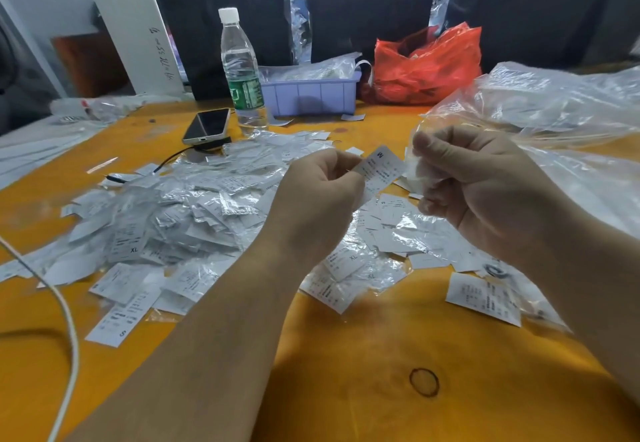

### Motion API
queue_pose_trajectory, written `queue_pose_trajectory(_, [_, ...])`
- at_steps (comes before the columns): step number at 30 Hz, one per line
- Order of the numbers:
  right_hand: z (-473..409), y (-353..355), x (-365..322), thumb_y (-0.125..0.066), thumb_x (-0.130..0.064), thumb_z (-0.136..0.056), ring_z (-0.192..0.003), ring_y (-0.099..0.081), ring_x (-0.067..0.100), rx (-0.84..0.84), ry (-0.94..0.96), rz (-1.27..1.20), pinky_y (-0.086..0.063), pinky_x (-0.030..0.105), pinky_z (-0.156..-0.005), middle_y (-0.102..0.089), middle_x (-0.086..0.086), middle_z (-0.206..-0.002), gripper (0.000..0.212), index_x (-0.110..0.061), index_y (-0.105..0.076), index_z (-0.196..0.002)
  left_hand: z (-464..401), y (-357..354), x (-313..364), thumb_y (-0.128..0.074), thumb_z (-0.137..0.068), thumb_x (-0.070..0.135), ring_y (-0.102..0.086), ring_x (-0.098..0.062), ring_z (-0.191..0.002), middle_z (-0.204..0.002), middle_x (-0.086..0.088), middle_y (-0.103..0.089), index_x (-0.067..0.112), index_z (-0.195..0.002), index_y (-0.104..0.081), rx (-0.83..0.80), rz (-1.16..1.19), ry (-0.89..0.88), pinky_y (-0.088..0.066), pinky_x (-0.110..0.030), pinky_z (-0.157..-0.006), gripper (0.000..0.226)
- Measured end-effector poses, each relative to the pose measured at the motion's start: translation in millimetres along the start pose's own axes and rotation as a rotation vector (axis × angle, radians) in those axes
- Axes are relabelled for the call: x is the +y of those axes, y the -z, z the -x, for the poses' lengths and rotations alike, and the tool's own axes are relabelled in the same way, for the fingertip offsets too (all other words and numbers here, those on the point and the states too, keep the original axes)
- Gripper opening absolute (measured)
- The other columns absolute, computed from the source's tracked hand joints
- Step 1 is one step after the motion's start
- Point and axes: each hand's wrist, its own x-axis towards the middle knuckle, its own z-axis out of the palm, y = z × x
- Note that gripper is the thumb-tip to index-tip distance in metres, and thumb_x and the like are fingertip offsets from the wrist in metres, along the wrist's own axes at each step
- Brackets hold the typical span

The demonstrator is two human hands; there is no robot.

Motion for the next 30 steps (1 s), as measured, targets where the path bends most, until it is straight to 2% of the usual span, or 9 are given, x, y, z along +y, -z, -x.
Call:
queue_pose_trajectory(2, [-0.4, 1.1, -0.2, -0.068, -0.026, -0.075, -0.043, -0.04, 0.01, 0.011, -0.012, -0.018, -0.043, 0.024, -0.044, -0.053, -0.002, -0.054, 0.017, -0.013, -0.056, -0.078, 0.1, 0.2, 0.1, -0.054, -0.089, 0.008, -0.057, 0.004, -0.058, -0.072, 0.014, -0.07, 0.02, -0.085, -0.07, -0.03, -0.023, -0.015, -0.052, -0.022, -0.061, 0.019])
queue_pose_trajectory(5, [-2.2, 3.5, -0.7, -0.069, -0.022, -0.07, -0.046, -0.051, 0.009, 0.04, -0.024, -0.05, -0.051, 0.025, -0.049, -0.063, 0.001, -0.061, 0.015, -0.014, -0.06, -0.08, 1.4, -0.5, -0.3, -0.052, -0.083, 0.015, -0.056, 0.001, -0.058, -0.073, 0.012, -0.069, 0.016, -0.079, -0.068, -0.057, -0.043, -0.006, -0.052, -0.028, -0.062, 0.016])
queue_pose_trajectory(10, [-5.1, 5.9, -0.7, -0.07, -0.008, -0.063, -0.055, -0.062, 0.013, 0.103, -0.058, -0.208, -0.057, 0.028, -0.058, -0.068, 0.004, -0.069, 0.032, -0.014, -0.056, -0.091, 2.7, -3.6, -0.8, -0.046, -0.07, 0.028, -0.053, -0.009, -0.062, -0.074, 0.009, -0.068, 0.01, -0.076, -0.062, -0.099, -0.072, 0.037, -0.049, -0.033, -0.06, 0.025])
queue_pose_trajectory(14, [-5.7, 6.3, 0.3, -0.068, -0.003, -0.062, -0.056, -0.062, 0.012, 0.125, -0.07, -0.292, -0.055, 0.027, -0.061, -0.066, 0.003, -0.069, 0.04, -0.014, -0.055, -0.098, 4.5, -8.4, -0.9, -0.046, -0.072, 0.033, -0.048, -0.006, -0.053, -0.078, 0.002, -0.069, 0.017, -0.068, -0.059, -0.145, -0.118, 0.053, -0.049, -0.037, -0.059, 0.021])
queue_pose_trajectory(19, [-6.9, 7.7, 1.3, -0.07, -0.015, -0.068, -0.053, -0.049, 0.007, 0.102, -0.055, -0.183, -0.047, 0.024, -0.058, -0.06, -0.003, -0.061, 0.021, -0.015, -0.057, -0.083, 5.5, -10.2, -2.1, -0.051, -0.082, 0.029, -0.046, -0.001, -0.052, -0.08, 0.001, -0.068, 0.008, -0.075, -0.06, -0.189, -0.132, 0.022, -0.043, -0.031, -0.057, 0.024])
queue_pose_trajectory(23, [-6.1, 11.3, -2.9, -0.069, -0.018, -0.07, -0.054, -0.043, 0.01, 0.029, -0.079, -0.117, -0.043, 0.022, -0.051, -0.055, -0.003, -0.061, 0.014, -0.015, -0.06, -0.08, -0.9, 3.5, 2.1, -0.046, -0.074, 0.032, -0.051, -0.005, -0.058, -0.07, 0.008, -0.066, 0.009, -0.072, -0.059, -0.113, -0.058, 0.04, -0.043, -0.033, -0.058, 0.026])
queue_pose_trajectory(26, [-4.6, 12.9, -5.4, -0.065, -0.013, -0.073, -0.054, -0.039, 0.01, -0.088, -0.109, -0.052, -0.039, 0.025, -0.055, -0.048, -0.002, -0.06, 0.012, -0.012, -0.063, -0.085, -3.9, 11.0, 4.7, -0.044, -0.073, 0.029, -0.047, -0.016, -0.064, -0.078, -0.008, -0.065, -0.006, -0.081, -0.054, -0.032, 0.006, 0.034, -0.04, -0.036, -0.06, 0.038])
queue_pose_trajectory(27, [-3.7, 13.2, -6.9, -0.064, -0.01, -0.073, -0.054, -0.037, 0.01, -0.155, -0.122, -0.019, -0.037, 0.026, -0.057, -0.044, -0.003, -0.059, 0.01, -0.012, -0.065, -0.083, -4.1, 11.6, 5.0, -0.044, -0.073, 0.029, -0.045, -0.015, -0.062, -0.076, -0.008, -0.064, -0.009, -0.083, -0.051, -0.017, 0.011, 0.021, -0.039, -0.036, -0.059, 0.04])
queue_pose_trajectory(30, [-1.7, 12.7, -10.8, -0.058, -0.007, -0.073, -0.059, -0.027, 0.014, -0.313, -0.156, 0.034, -0.033, 0.029, -0.059, -0.037, -0.001, -0.062, 0.018, -0.015, -0.073, -0.077, -5.2, 13.2, 4.8, -0.043, -0.074, 0.03, -0.044, -0.01, -0.057, -0.061, 0.007, -0.06, -0.007, -0.081, -0.051, 0.029, 0.01, -0.019, -0.039, -0.034, -0.056, 0.039])
